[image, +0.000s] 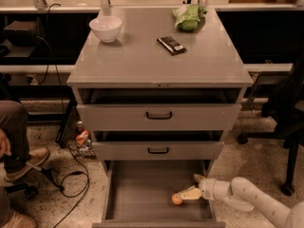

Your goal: Pick orange from bottom drawer and place on counter

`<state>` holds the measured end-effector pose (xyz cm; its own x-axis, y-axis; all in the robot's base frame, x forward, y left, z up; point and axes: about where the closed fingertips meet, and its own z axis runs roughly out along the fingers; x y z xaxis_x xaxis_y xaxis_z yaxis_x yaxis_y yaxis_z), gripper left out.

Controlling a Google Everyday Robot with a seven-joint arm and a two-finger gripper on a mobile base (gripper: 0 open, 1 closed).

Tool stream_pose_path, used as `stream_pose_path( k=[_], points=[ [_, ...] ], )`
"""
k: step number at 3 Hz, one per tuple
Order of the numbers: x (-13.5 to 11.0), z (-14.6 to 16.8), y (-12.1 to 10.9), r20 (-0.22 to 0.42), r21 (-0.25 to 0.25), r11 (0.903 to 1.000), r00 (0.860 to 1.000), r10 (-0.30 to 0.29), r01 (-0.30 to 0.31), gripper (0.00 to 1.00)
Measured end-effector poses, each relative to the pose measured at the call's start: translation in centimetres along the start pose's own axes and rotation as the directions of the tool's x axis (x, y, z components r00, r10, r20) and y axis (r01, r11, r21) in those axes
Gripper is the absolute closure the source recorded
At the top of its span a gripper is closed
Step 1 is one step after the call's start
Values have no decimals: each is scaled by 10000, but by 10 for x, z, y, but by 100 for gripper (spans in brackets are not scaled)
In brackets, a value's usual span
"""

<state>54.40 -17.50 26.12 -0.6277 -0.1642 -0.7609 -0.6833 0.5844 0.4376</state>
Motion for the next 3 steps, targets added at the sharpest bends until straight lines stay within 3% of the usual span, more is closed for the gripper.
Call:
stream_pose_path(
  k=[1,2,3],
  points=[
    [13,23,-6,197,-164,9961,9960,-869,872,0],
    [22,36,-5,16,108,9788,9788,-2047,2047,0],
    [37,57,2,-811,567,9435,9434,-3215,3264,0]
  ],
)
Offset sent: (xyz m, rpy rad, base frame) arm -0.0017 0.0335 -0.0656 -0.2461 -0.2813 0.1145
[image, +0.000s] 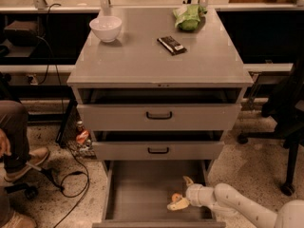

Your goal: Pick orange from bottom drawer and place on counter

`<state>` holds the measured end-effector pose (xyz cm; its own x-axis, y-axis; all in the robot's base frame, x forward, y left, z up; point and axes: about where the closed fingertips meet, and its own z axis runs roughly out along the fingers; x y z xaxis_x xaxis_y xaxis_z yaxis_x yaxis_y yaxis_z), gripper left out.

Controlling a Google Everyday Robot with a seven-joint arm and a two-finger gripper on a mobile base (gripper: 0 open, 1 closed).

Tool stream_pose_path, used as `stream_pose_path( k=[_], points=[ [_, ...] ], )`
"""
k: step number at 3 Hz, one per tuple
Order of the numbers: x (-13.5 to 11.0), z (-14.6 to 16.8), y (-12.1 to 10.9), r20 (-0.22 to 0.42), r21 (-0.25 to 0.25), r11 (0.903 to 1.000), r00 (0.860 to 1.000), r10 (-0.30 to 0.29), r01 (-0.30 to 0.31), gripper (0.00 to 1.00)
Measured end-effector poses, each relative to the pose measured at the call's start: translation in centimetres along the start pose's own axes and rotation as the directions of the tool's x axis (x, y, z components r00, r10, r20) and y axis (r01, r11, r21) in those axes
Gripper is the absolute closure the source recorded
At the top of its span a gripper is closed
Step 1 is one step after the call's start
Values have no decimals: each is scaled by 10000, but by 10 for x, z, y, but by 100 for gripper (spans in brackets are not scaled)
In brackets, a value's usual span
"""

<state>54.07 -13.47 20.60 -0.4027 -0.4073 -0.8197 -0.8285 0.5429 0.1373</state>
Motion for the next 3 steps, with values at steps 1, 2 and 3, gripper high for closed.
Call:
stream_pose_path(
  k=[1,2,3],
  points=[
    [14,18,2,-746,430,9968,9952,-641,674,0],
    [24,29,1,-1137,573,9937,9895,-891,961,0],
    [33,36,-5,-1419,645,9923,9853,-955,1054,0]
  ],
)
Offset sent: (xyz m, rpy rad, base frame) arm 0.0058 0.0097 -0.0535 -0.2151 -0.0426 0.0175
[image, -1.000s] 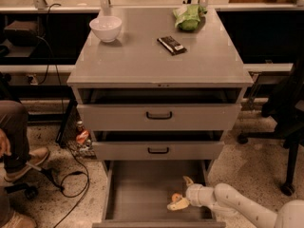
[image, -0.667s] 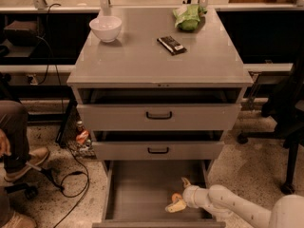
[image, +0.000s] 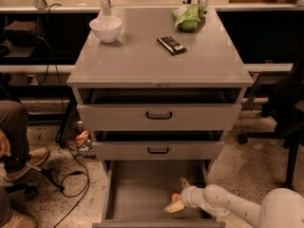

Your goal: Pick orange from bottom drawer and place on counter

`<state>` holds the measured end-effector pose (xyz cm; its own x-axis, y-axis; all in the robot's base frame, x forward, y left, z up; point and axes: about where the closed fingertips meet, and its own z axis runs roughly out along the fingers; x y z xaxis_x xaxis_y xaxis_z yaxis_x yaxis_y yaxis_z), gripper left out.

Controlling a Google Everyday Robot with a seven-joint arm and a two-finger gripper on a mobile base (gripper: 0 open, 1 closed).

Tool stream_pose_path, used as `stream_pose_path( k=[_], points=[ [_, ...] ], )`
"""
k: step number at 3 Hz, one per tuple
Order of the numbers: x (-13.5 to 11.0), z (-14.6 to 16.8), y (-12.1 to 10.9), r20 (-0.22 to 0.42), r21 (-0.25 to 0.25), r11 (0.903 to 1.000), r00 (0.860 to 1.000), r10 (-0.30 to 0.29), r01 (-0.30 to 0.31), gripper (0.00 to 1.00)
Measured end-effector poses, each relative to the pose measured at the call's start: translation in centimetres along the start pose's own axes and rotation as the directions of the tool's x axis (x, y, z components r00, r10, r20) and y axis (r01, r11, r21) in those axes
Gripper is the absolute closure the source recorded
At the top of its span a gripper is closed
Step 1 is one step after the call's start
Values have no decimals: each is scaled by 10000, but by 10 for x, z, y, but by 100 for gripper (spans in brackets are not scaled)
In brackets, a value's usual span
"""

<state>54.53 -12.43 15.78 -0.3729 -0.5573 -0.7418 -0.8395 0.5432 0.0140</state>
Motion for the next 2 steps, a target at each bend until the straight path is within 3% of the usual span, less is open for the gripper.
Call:
stream_pose_path(
  k=[2],
  points=[
    [15,12,-5,-403,-143,9998,9991,133,-139,0]
  ],
)
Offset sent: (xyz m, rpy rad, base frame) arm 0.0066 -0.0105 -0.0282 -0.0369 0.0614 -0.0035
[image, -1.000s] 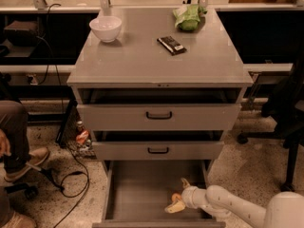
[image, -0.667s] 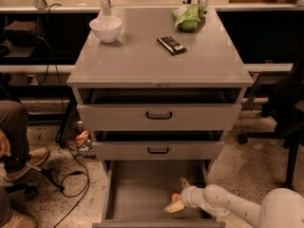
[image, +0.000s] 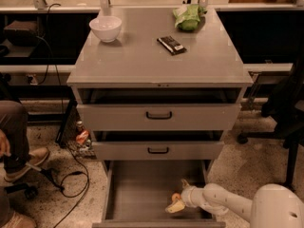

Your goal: Pick orange from bottom drawer and place on counter

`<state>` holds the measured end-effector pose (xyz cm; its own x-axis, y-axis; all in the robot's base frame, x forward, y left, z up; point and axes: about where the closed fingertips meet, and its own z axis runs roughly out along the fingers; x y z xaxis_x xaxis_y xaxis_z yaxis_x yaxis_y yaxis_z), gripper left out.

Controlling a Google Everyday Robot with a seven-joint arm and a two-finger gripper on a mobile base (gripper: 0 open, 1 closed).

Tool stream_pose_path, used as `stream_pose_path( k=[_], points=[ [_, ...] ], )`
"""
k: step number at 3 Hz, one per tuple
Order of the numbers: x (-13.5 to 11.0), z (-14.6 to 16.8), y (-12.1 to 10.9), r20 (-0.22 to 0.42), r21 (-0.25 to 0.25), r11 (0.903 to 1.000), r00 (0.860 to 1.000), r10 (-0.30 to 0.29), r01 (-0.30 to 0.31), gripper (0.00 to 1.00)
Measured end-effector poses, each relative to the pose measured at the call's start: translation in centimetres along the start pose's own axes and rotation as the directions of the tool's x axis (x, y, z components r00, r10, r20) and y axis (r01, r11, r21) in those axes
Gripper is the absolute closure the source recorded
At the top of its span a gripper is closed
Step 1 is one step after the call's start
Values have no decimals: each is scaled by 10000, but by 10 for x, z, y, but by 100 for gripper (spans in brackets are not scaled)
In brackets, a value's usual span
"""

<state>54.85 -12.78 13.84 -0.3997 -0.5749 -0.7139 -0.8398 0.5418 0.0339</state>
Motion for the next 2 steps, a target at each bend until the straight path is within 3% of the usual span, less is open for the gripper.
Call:
stream_pose_path(
  k=[2],
  points=[
    [10,7,-1,-213,-186,9997,9996,158,-162,46]
  ],
)
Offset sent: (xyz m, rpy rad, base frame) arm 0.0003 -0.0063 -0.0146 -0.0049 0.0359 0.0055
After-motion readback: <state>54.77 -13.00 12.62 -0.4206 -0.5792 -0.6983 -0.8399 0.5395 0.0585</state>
